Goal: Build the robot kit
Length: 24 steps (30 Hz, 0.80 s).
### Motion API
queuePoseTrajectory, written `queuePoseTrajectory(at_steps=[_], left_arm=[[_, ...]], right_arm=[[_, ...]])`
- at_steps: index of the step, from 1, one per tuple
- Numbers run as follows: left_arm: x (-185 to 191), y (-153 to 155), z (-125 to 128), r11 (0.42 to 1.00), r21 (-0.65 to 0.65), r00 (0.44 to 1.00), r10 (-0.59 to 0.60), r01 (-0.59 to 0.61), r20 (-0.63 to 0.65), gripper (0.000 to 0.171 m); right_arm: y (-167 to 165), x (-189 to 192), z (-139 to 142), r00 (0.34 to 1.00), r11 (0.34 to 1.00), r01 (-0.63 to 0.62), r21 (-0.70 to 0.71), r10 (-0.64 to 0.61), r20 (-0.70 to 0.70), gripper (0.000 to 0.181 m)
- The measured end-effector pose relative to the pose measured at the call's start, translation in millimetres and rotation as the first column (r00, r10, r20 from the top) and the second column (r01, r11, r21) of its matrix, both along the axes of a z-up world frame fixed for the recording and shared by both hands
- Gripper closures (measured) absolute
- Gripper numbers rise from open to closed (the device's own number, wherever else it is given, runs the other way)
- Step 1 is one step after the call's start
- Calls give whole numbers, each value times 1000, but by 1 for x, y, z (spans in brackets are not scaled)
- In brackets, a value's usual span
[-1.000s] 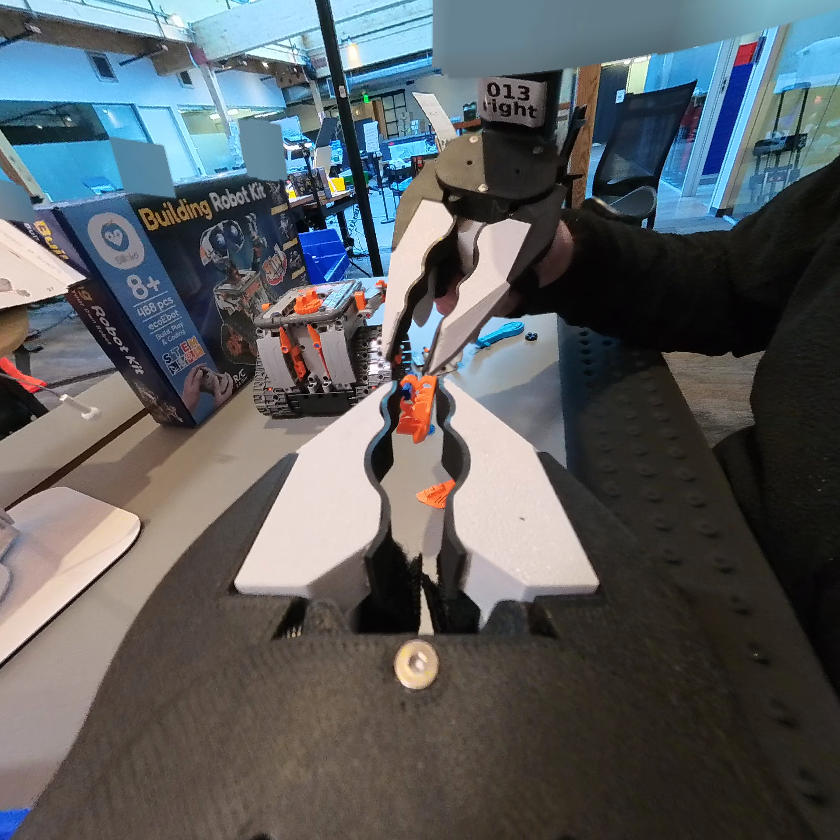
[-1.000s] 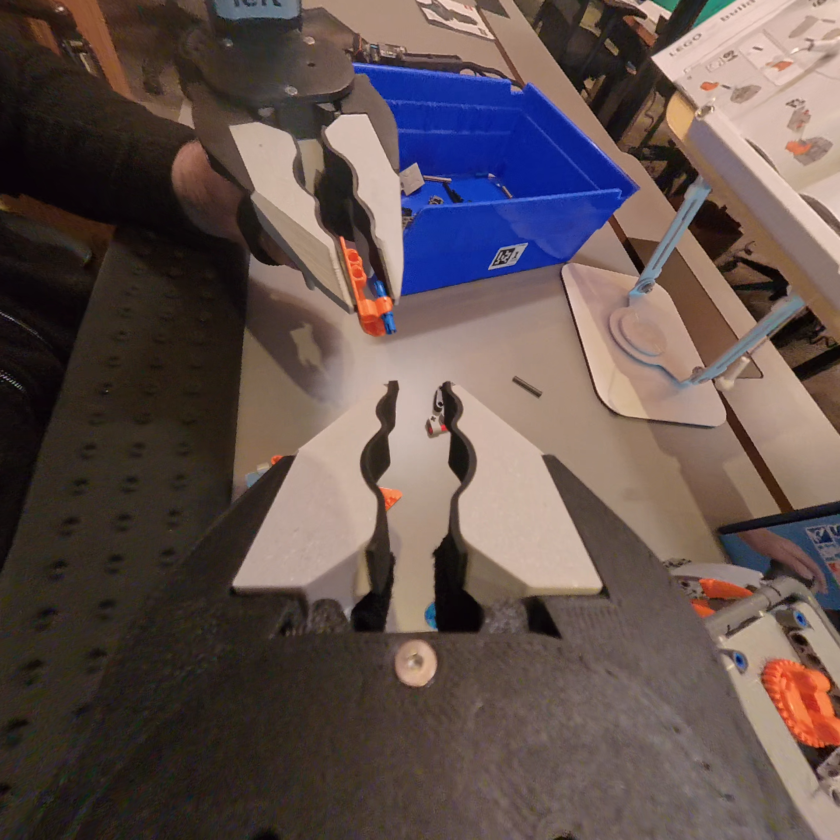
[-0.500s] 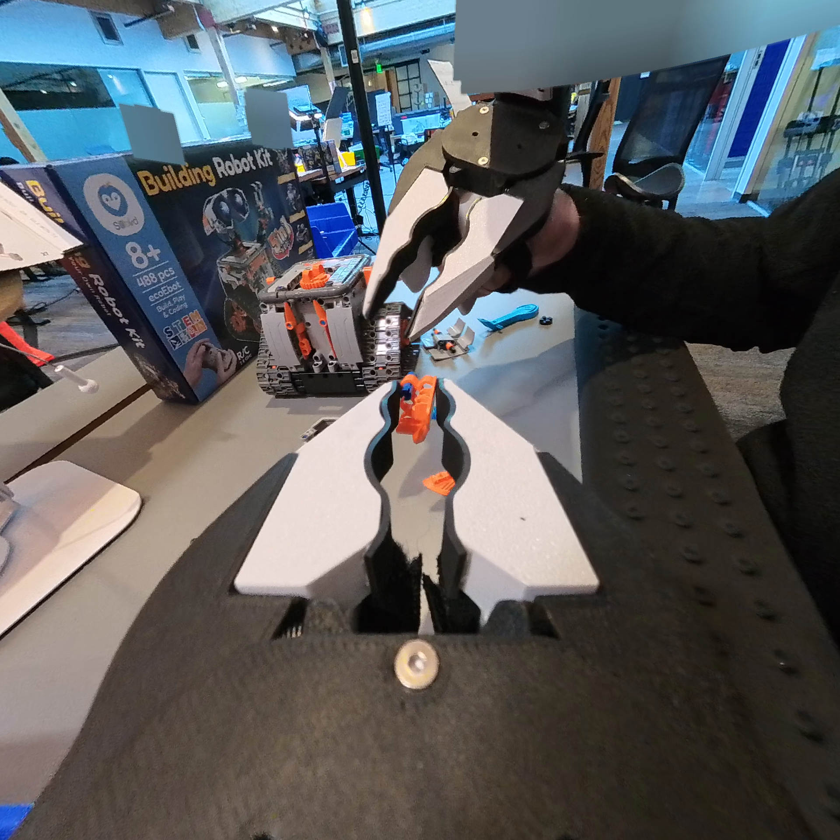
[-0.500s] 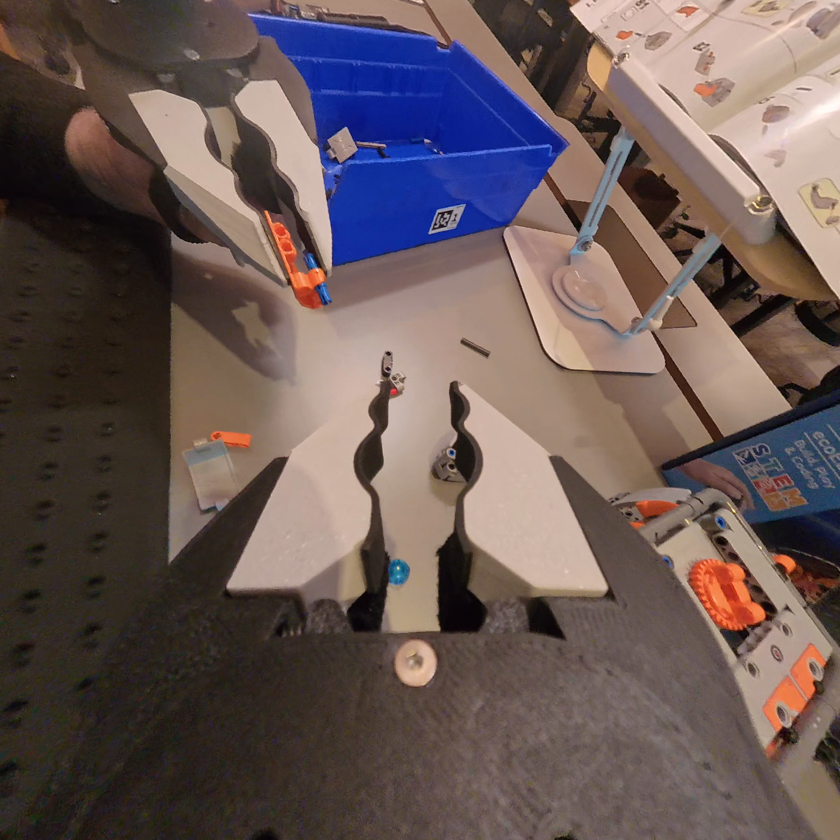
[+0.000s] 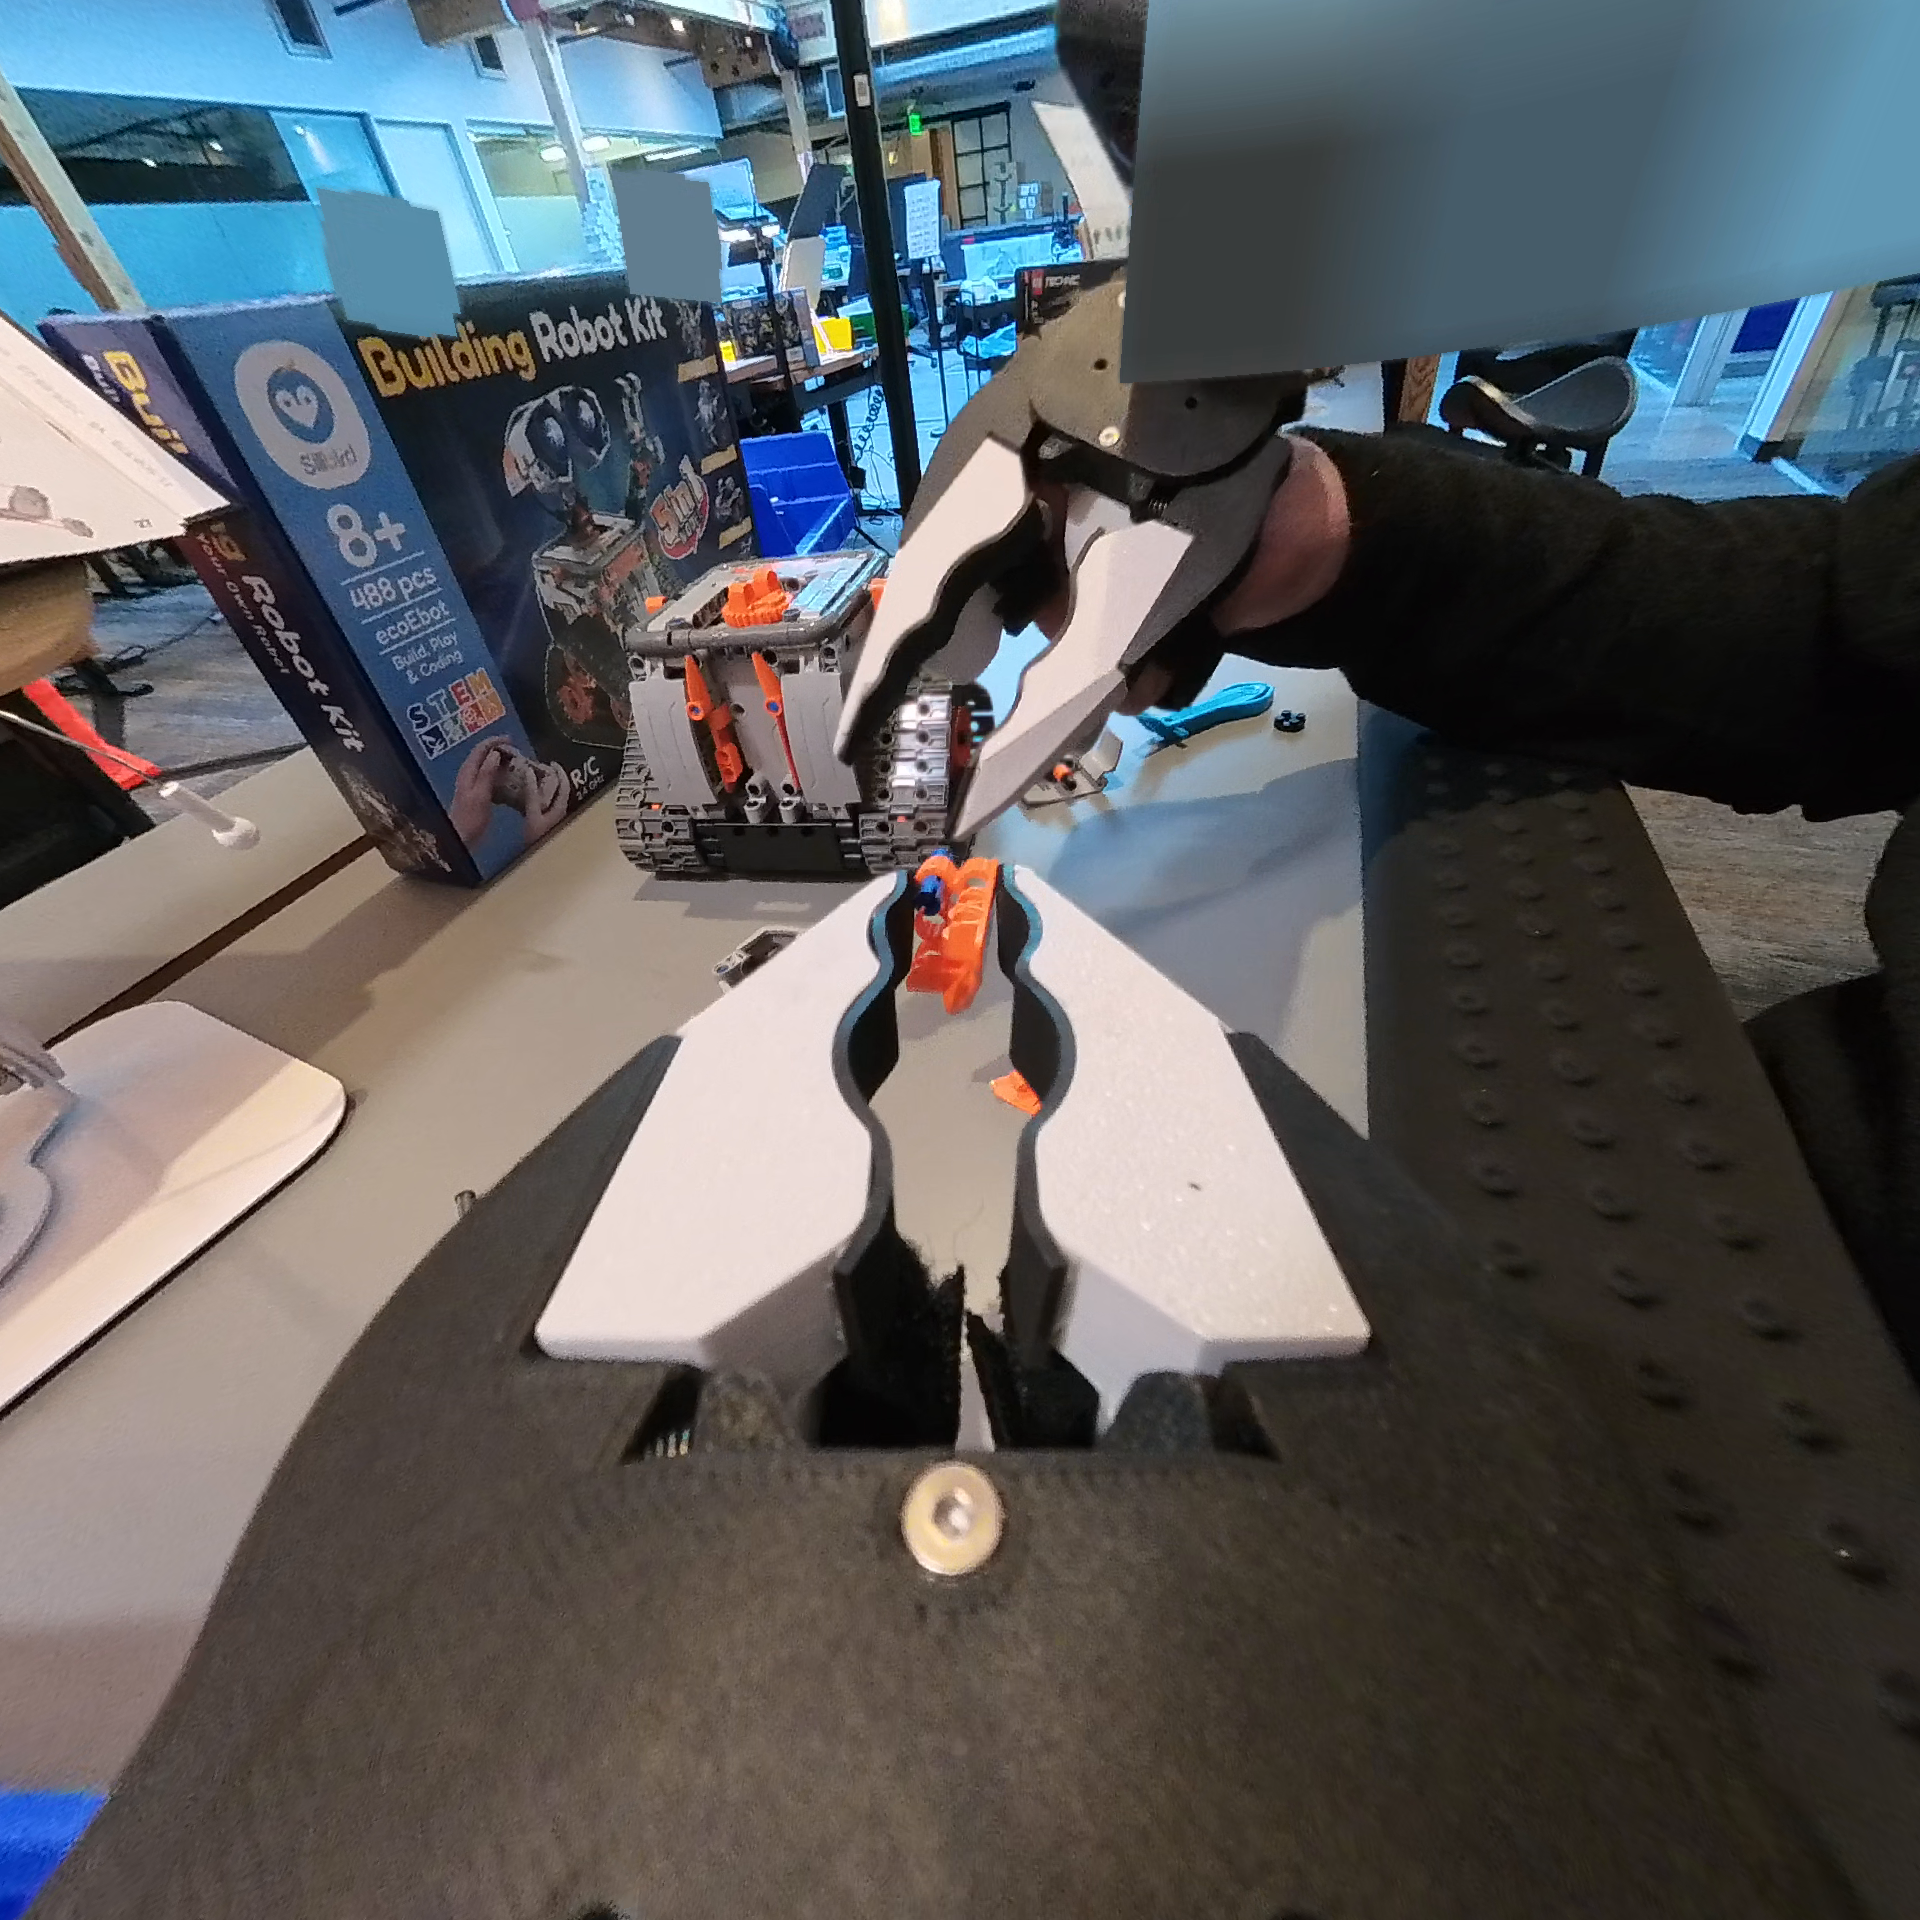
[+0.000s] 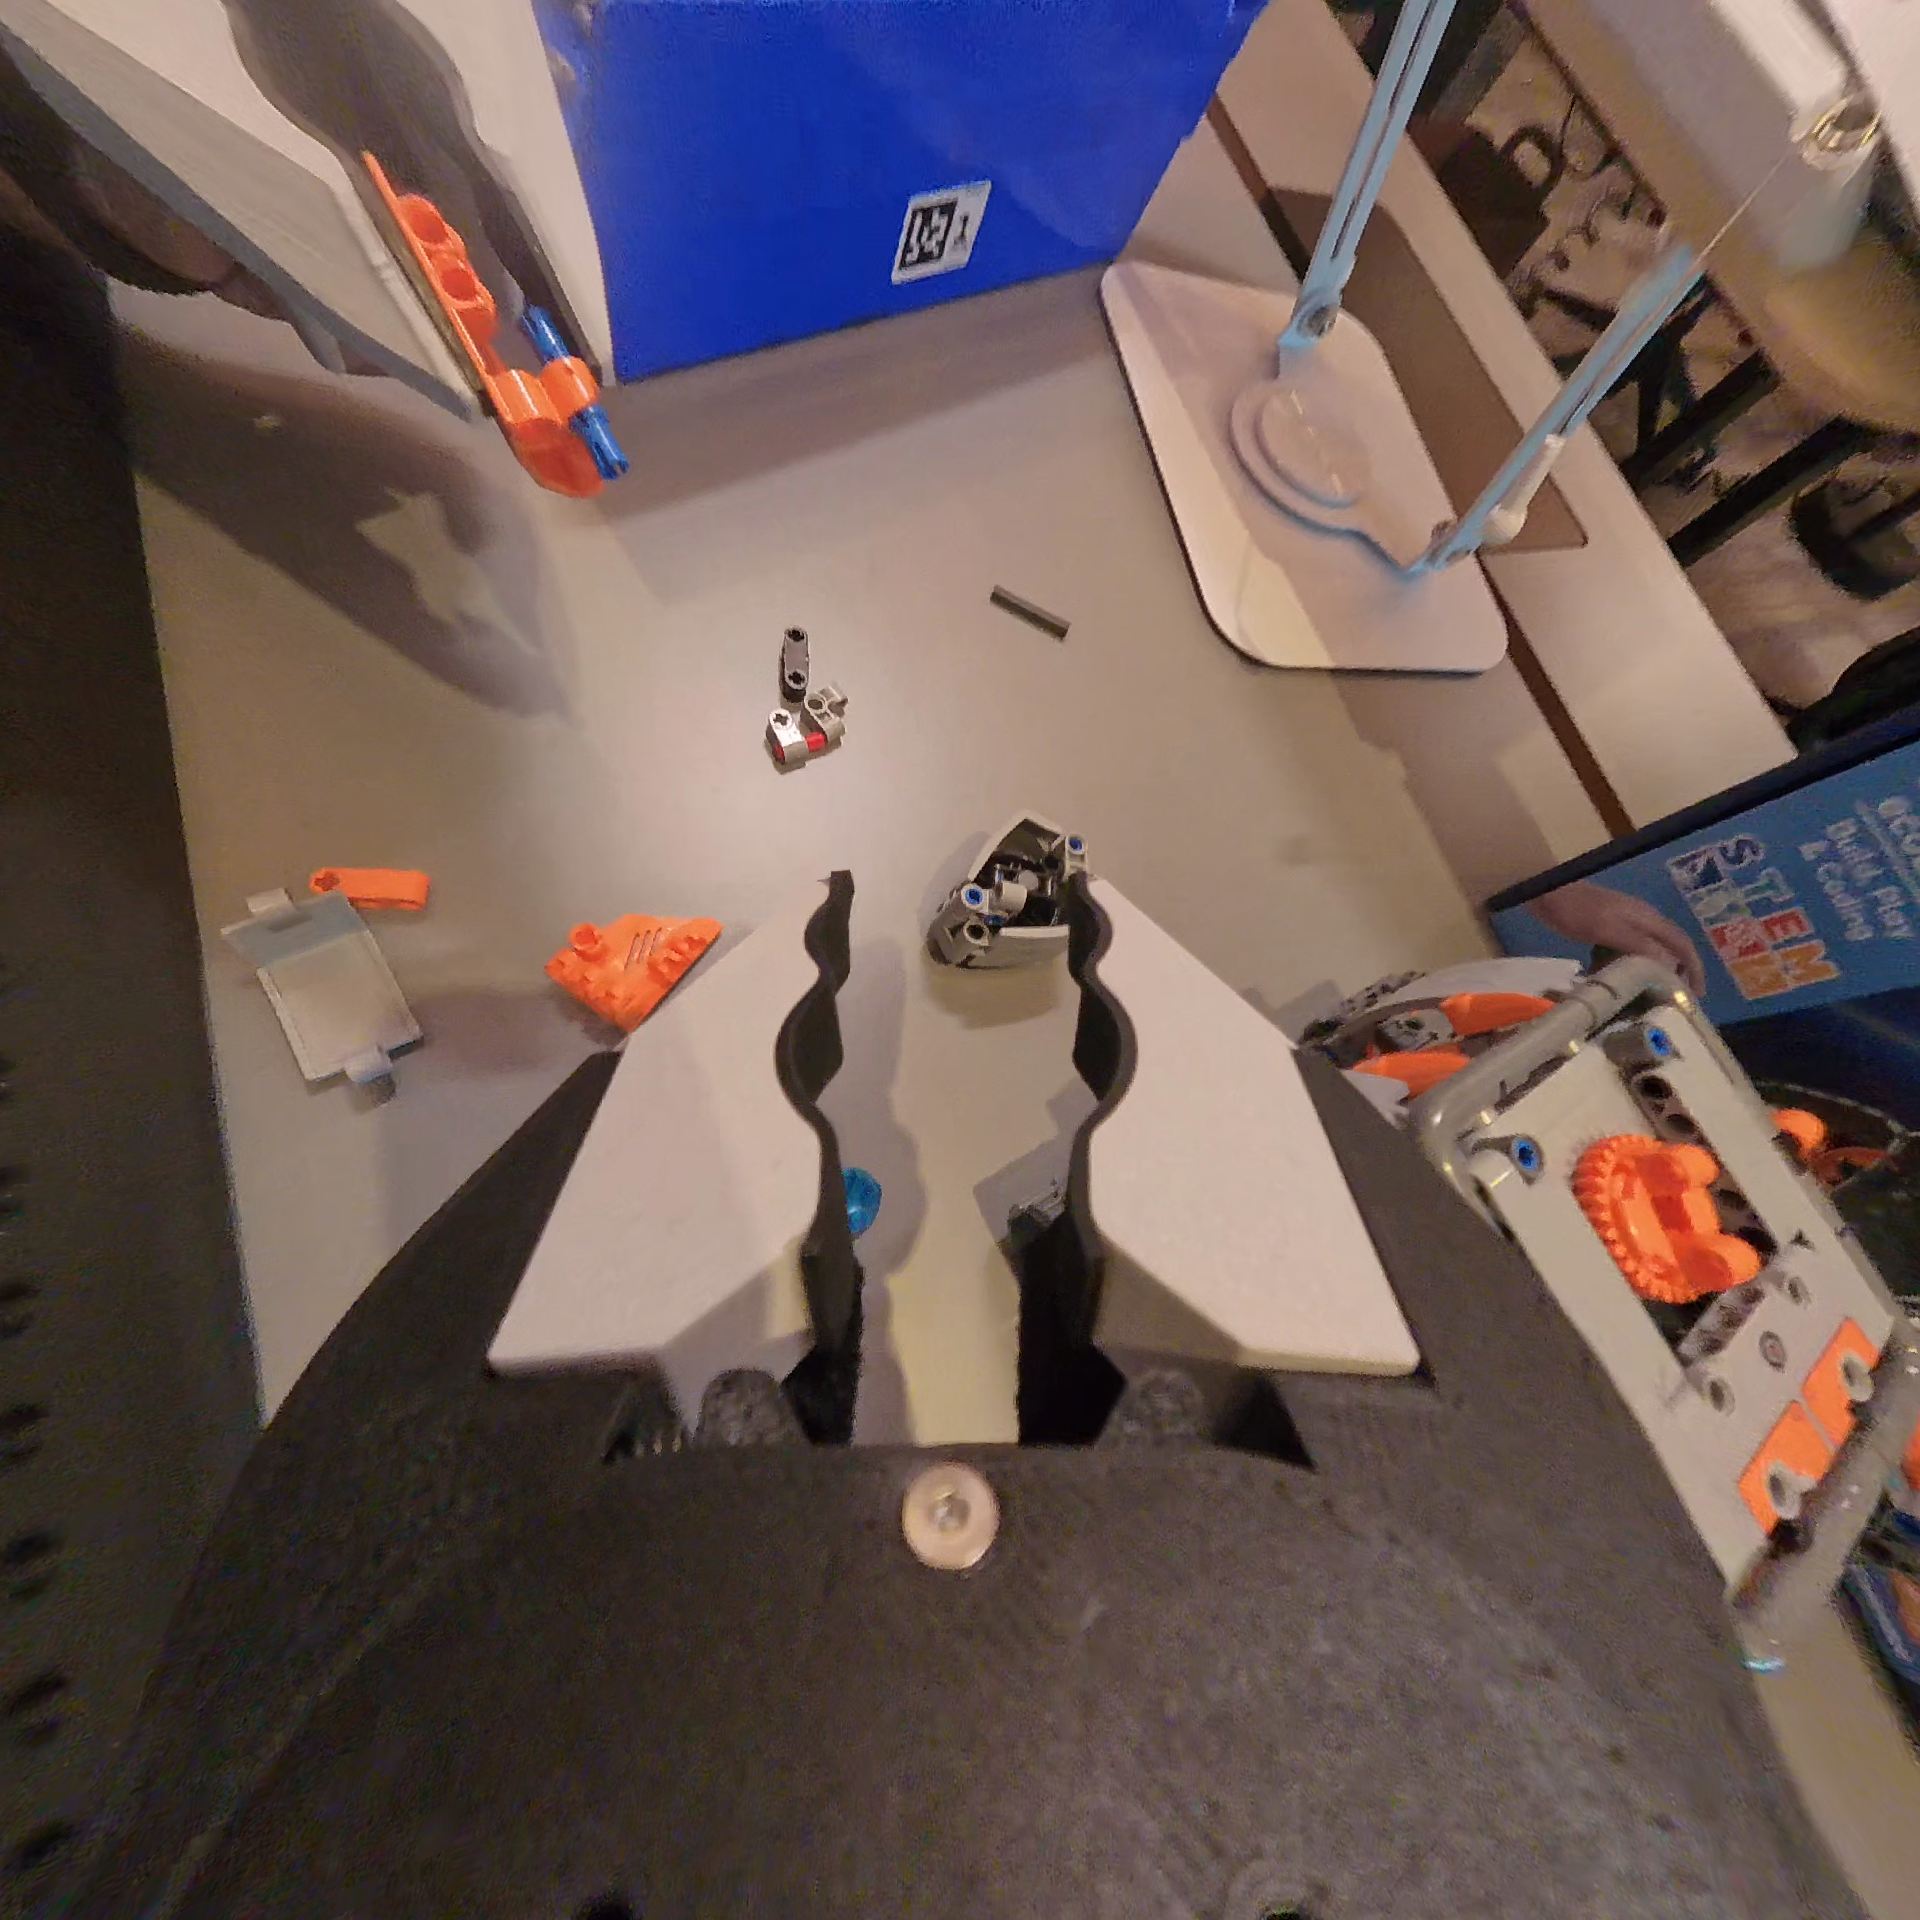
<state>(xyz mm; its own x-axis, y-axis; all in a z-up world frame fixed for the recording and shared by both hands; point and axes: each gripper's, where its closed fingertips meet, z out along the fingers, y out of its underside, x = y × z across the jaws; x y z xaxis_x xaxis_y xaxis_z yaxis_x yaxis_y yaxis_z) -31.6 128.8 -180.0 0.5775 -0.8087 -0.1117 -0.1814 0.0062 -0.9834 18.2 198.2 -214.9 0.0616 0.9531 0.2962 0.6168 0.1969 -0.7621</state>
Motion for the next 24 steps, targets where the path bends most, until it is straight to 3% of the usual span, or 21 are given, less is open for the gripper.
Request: queuePoseTrajectory(at_steps=[9,16,21,24], left_arm=[[-2,7,-9,999,-34,999,25,-26,-21,159],[-4,9,-7,999,-27,999,41,-42,-22,159],[-4,9,-7,999,-30,999,38,-38,-19,159],[-4,9,-6,999,-26,999,37,-38,-19,159]], right_arm=[[9,-4,-30,994,998,35,-47,-30,104,136],[29,-18,-56,970,991,130,22,-131,205,134],[31,-22,-66,966,992,123,26,-125,227,161],[28,-23,-67,966,993,116,15,-117,229,163]])
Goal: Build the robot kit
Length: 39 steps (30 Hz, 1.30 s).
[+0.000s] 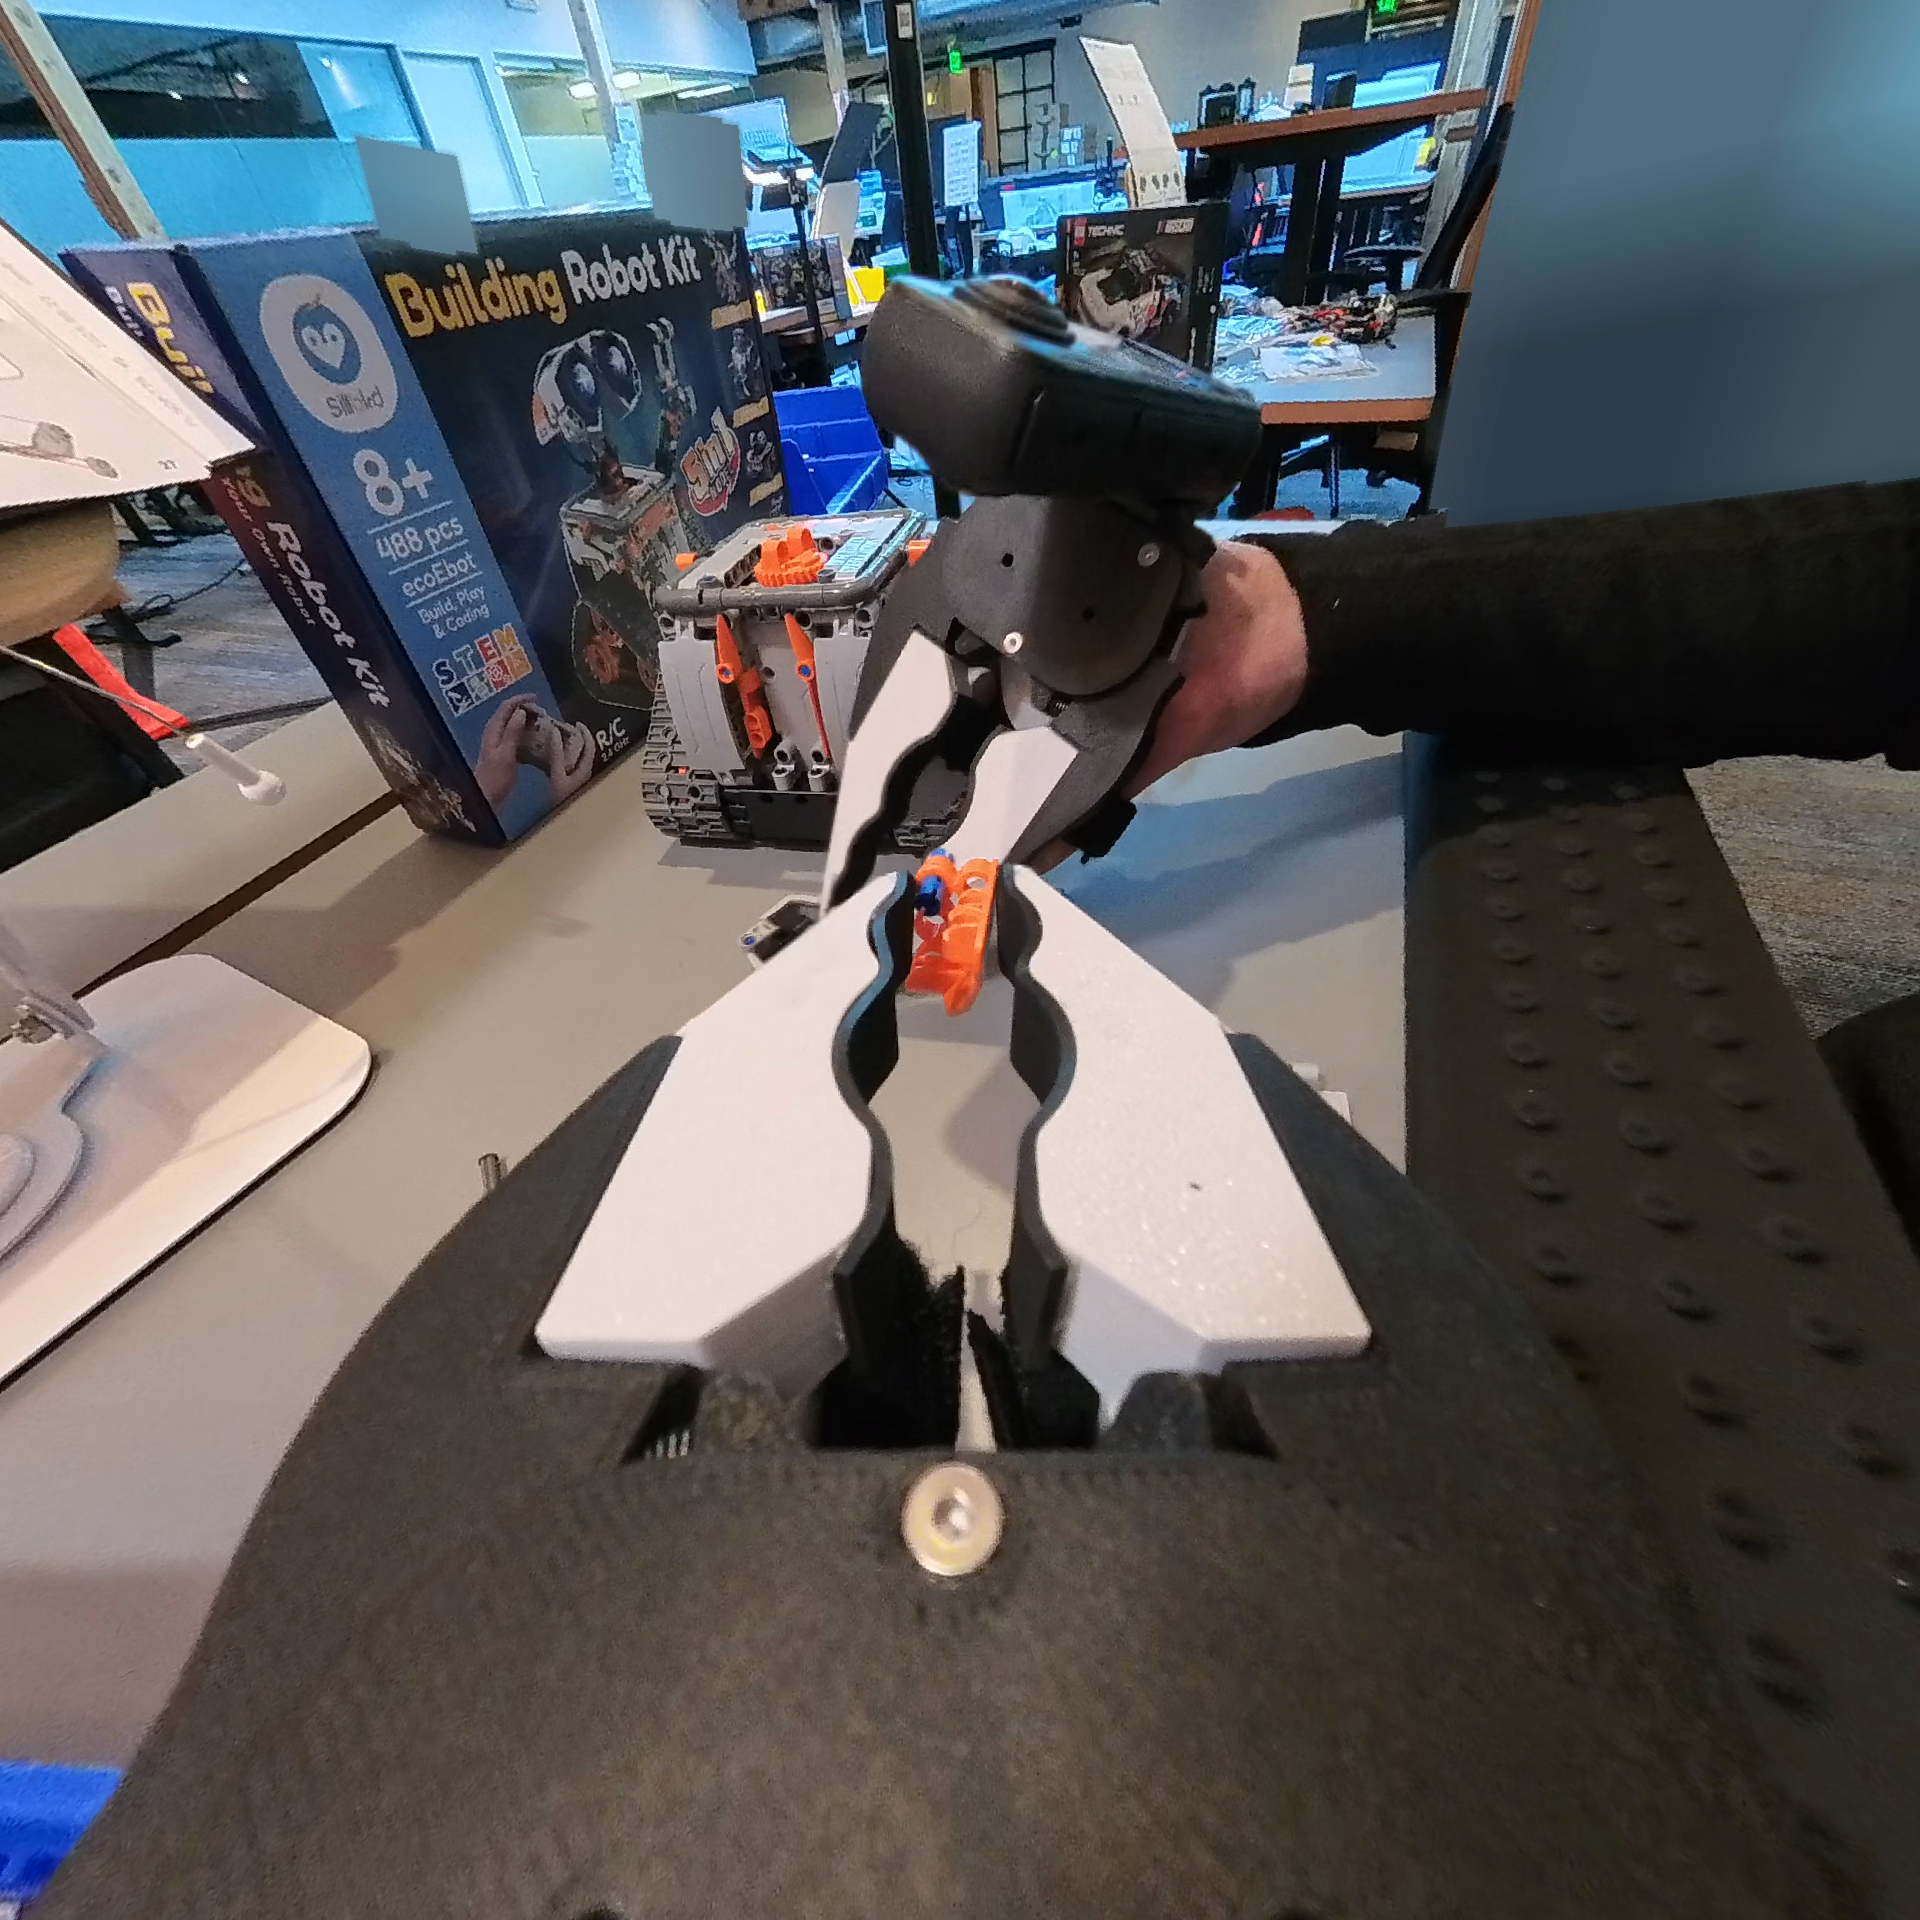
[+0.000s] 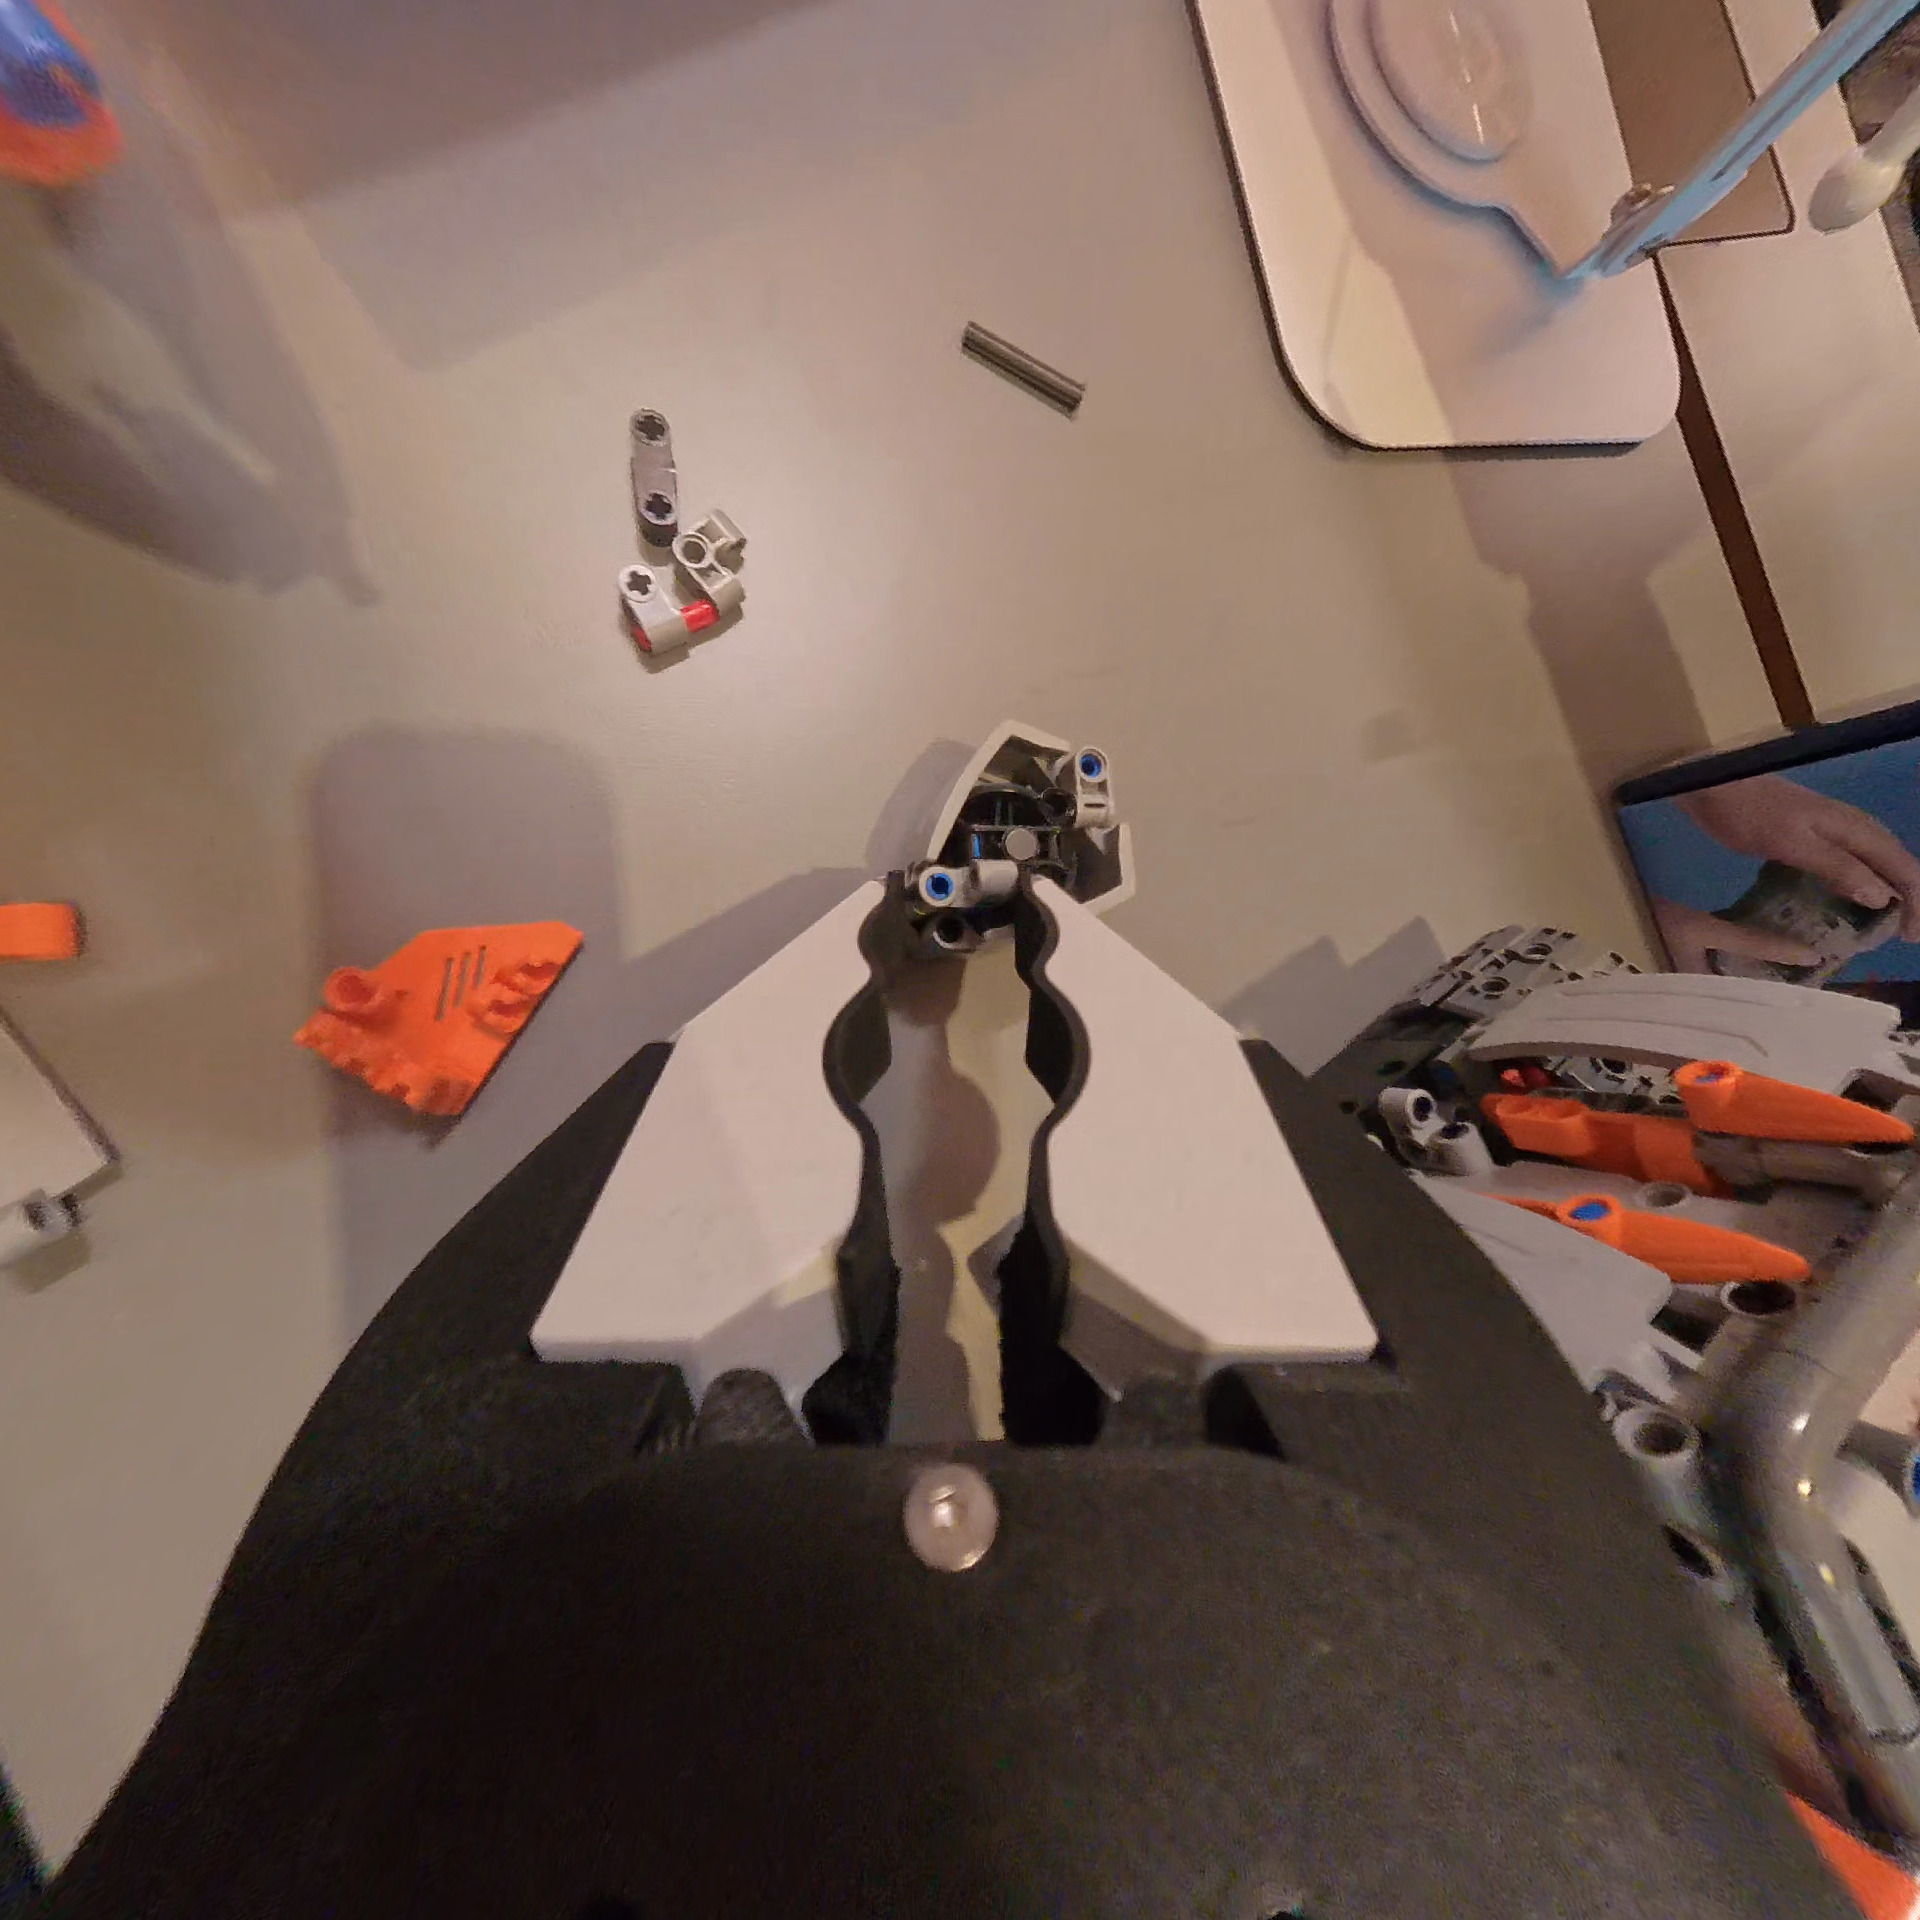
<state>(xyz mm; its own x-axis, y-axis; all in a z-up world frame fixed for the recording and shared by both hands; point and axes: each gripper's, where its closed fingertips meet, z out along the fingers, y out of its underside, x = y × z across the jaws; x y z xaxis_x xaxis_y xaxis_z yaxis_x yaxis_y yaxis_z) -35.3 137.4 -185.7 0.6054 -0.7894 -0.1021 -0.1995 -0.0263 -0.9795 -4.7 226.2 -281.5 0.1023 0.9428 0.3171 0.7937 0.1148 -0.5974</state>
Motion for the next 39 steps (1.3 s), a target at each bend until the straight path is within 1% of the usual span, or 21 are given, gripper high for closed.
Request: queuePoseTrajectory(at_steps=[4,10,12,18,21,24,25,27,29,32,35,36,39], left_arm=[[-2,1,0,1000,3,1000,11,-11,-7,159],[-2,3,-5,1000,-11,999,17,-17,-27,159],[-1,3,-7,1000,-18,999,17,-18,-36,159],[-4,6,-11,999,-34,999,29,-31,-45,159],[-5,7,-12,998,-44,998,34,-36,-47,159],[-6,8,-12,998,-44,998,40,-43,-50,159],[-6,8,-12,998,-45,998,42,-45,-51,159],[-7,10,-15,997,-50,997,49,-52,-63,159],[-8,11,-17,997,-55,996,53,-57,-69,159],[-12,13,-18,995,-62,995,69,-73,-68,159],[-15,15,-17,994,-68,995,85,-89,-61,159],[-16,15,-17,993,-71,994,87,-91,-62,159],[-17,15,-22,991,-102,994,82,-90,-75,159]], right_arm=[[-9,2,1,1000,998,-16,-59,15,-17,165],[-36,2,12,993,960,-61,-272,31,-112,166],[-40,0,14,993,955,-58,-291,25,-114,166],[-53,-8,5,993,942,-92,-323,64,-98,167],[-61,-12,13,984,900,-125,-418,60,-166,167],[-67,-12,19,978,878,-170,-447,93,-187,167],[-72,-10,18,977,873,-190,-450,126,-169,167],[-81,-3,10,975,870,-221,-442,211,-73,167],[-92,-1,8,953,854,-278,-439,303,-12,167],[-96,1,10,919,855,-318,-410,384,86,167],[-96,5,17,877,843,-351,-408,449,174,167],[-98,7,20,857,829,-361,-427,476,200,167],[-107,14,24,766,749,-397,-530,588,258,167]])
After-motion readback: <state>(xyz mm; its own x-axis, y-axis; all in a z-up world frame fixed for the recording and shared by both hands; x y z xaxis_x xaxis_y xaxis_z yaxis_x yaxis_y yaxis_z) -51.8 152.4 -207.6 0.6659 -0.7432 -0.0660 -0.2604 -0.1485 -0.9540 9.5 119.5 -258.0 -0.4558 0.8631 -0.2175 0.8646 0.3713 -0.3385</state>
